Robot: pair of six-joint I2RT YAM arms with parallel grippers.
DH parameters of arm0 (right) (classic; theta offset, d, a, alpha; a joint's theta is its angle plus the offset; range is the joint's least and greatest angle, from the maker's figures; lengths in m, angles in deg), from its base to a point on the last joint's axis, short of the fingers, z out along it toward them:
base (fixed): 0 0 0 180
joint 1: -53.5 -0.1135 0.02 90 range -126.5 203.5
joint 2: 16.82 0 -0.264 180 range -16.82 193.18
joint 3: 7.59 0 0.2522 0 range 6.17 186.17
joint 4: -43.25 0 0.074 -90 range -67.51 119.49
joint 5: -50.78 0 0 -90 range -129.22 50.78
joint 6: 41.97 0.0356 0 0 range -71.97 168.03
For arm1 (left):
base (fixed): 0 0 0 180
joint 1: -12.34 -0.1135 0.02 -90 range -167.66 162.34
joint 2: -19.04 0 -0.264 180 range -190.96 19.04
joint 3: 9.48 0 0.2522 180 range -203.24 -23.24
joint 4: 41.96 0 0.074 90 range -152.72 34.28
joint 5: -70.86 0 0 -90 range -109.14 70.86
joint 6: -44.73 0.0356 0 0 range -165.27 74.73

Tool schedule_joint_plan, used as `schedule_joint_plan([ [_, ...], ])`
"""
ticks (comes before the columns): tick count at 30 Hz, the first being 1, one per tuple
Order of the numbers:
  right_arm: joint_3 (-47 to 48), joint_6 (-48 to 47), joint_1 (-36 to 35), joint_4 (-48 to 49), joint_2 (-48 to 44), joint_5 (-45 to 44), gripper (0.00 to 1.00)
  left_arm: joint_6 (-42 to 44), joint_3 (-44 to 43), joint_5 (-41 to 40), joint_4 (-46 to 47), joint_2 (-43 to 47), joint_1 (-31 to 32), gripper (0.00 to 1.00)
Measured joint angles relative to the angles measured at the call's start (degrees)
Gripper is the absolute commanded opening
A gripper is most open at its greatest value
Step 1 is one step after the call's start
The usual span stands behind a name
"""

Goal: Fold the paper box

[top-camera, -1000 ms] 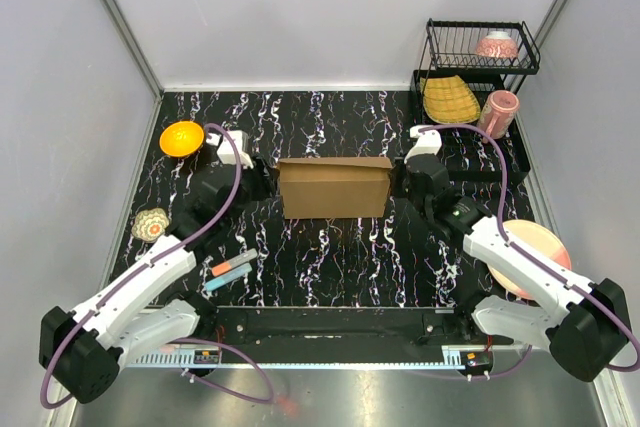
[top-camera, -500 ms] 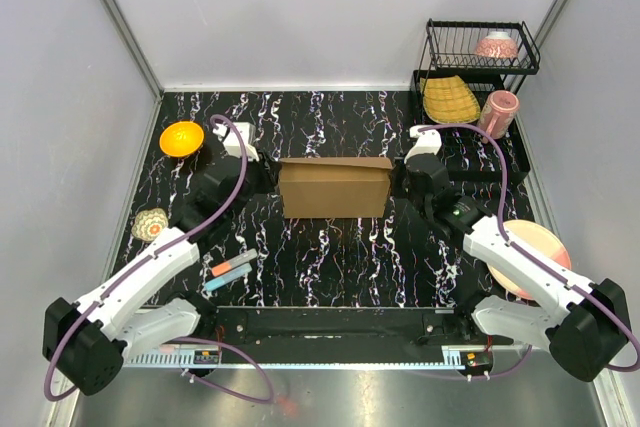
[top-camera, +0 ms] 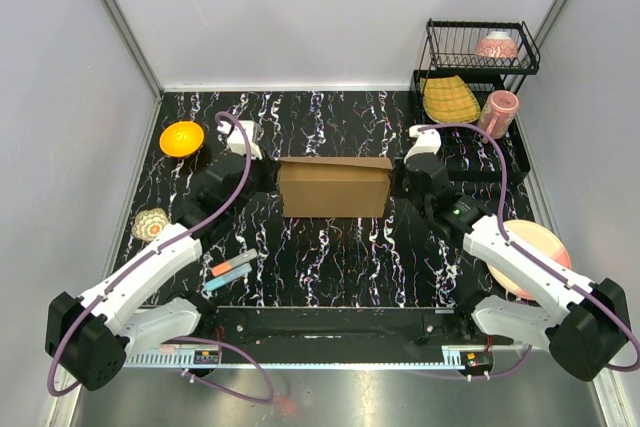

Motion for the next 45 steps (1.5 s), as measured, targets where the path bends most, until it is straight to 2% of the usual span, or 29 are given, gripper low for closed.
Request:
schedule_joint_plan([
  [5, 0.0, 0.0, 0.0, 0.0, 0.0, 0.1, 0.00, 0.3, -0.4, 0.6, 0.5, -0.8, -0.1, 0.00],
  [14, 0.1, 0.0, 0.0, -0.1, 0.1, 0.1, 0.00, 0.3, 0.1, 1.3, 2.4, -1.4, -0.3, 0.00],
  [20, 0.1, 0.2, 0.0, 0.0, 0.1, 0.5, 0.00, -0.6, 4.3, 0.7, 7.4, -1.3, -0.5, 0.00],
  [35, -0.5, 0.4, 0.0, 1.2, 0.1, 0.5, 0.00, -8.8, 11.7, -3.5, 17.6, -1.8, 0.0, 0.00],
  [36, -0.7, 0.4, 0.0, 1.4, 0.0, 0.5, 0.01, -9.4, 11.7, -4.0, 17.6, -2.0, 0.1, 0.00],
  [37, -0.7, 0.4, 0.0, 1.6, 0.0, 0.5, 0.07, -9.9, 11.7, -4.3, 17.6, -2.0, 0.2, 0.00],
  [38, -0.8, 0.5, 0.0, 1.5, -0.2, 0.5, 0.20, -10.4, 11.7, -4.7, 17.6, -2.0, 0.3, 0.00],
  [40, -0.9, 0.9, 0.0, 1.1, -0.6, 0.8, 0.33, -10.9, 11.8, -5.3, 17.5, -1.9, 0.5, 0.00],
  [41, -0.9, 1.4, 0.0, 0.5, -1.0, 0.8, 0.43, -11.2, 11.8, -5.7, 17.4, -1.9, 0.6, 0.00],
  [45, -1.0, 2.0, 0.0, -3.2, -2.6, 0.7, 0.52, -11.4, 11.5, -7.1, 16.5, -1.8, 0.7, 0.00],
])
